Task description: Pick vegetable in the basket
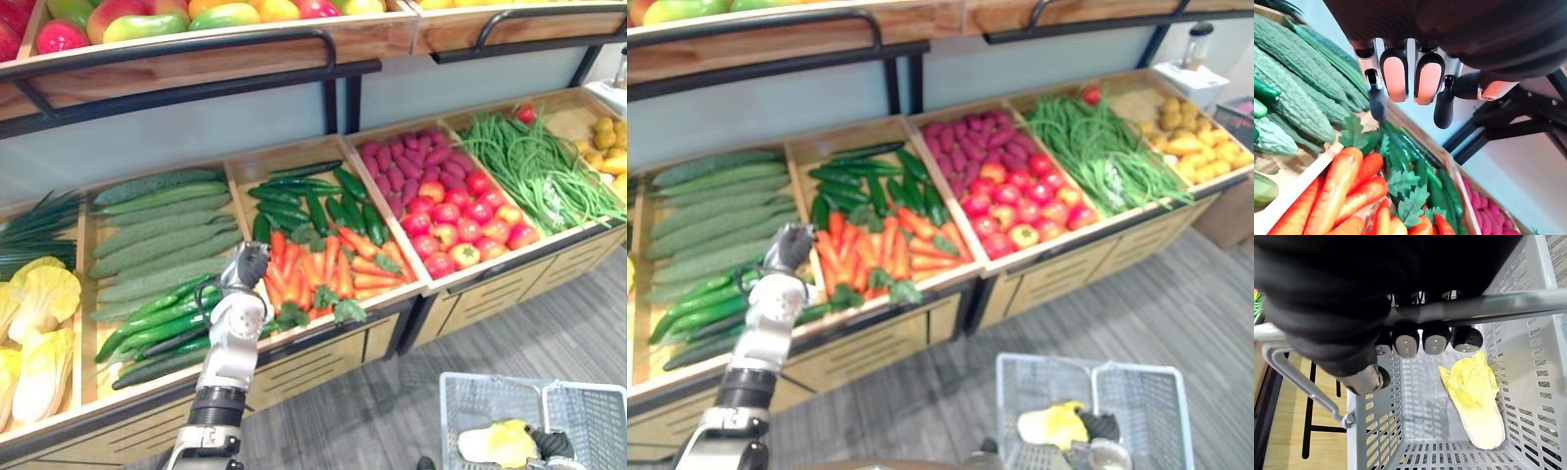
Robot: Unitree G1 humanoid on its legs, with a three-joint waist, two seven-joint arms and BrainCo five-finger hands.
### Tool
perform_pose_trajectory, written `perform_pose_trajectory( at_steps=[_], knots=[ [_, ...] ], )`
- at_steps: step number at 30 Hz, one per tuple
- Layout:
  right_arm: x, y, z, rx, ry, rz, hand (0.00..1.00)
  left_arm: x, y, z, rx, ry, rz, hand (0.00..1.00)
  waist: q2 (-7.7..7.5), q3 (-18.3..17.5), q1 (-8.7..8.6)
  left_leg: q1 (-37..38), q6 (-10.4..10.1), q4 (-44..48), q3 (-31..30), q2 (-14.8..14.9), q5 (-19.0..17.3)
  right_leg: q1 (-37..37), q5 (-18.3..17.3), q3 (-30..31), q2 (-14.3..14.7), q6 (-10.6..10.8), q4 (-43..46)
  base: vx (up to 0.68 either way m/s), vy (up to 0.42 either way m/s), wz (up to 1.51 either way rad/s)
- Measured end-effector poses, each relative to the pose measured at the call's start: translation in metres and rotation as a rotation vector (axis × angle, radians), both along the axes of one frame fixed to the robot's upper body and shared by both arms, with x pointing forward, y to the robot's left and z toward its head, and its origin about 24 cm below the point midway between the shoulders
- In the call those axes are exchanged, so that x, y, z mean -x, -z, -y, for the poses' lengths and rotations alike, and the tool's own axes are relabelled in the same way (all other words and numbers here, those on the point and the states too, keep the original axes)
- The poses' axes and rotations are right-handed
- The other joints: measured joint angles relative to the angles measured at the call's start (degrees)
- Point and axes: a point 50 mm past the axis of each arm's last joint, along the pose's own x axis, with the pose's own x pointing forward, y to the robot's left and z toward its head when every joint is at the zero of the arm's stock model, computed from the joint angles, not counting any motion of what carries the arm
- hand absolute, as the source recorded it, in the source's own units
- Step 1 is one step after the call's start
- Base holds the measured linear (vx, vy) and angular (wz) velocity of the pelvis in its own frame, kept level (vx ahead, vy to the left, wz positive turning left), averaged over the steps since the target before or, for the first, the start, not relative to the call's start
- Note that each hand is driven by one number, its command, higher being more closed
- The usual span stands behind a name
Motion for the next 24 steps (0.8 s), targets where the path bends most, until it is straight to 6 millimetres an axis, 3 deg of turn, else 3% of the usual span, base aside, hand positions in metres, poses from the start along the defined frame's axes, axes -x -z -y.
perform_pose_trajectory(
  at_steps=[4,10,11,24],
  knots=[
    [-0.003,-0.002,0.001,0.006,-0.005,0.014,1.00,0.003,0.003,-0.003,-0.003,-0.014,-0.008,1.00,-0.05,-0.06,0.01,-0.43,0.00,0.00,-0.06,0.00,0.00,-0.17,0.07,-0.06,0.02,0.06,-0.04,0.00,0.000,0.00],
    [-0.005,-0.003,0.000,0.009,-0.010,0.019,1.00,0.008,0.005,-0.010,-0.156,-0.074,-0.004,1.00,-0.39,-0.12,0.01,-0.46,-0.02,0.00,0.05,0.01,-0.02,-0.21,0.08,0.10,0.08,0.04,-0.24,0.00,0.000,0.00],
    [-0.005,-0.003,0.000,0.009,-0.012,0.019,1.00,0.008,0.005,-0.011,-0.165,-0.078,0.000,0.00,-0.43,-0.13,0.01,-0.46,-0.02,0.00,0.05,0.01,-0.02,-0.20,0.09,0.10,0.09,0.04,-0.28,0.00,0.000,0.00],
    [-0.009,-0.002,-0.005,0.007,-0.052,0.012,1.00,0.009,0.006,-0.007,-0.253,-0.060,-0.010,0.00,-1.64,-0.87,-0.02,-0.29,-0.15,-0.01,0.91,0.05,-0.15,-0.07,0.74,0.88,0.32,-0.12,-1.50,0.00,-0.003,-0.02]
  ],
)
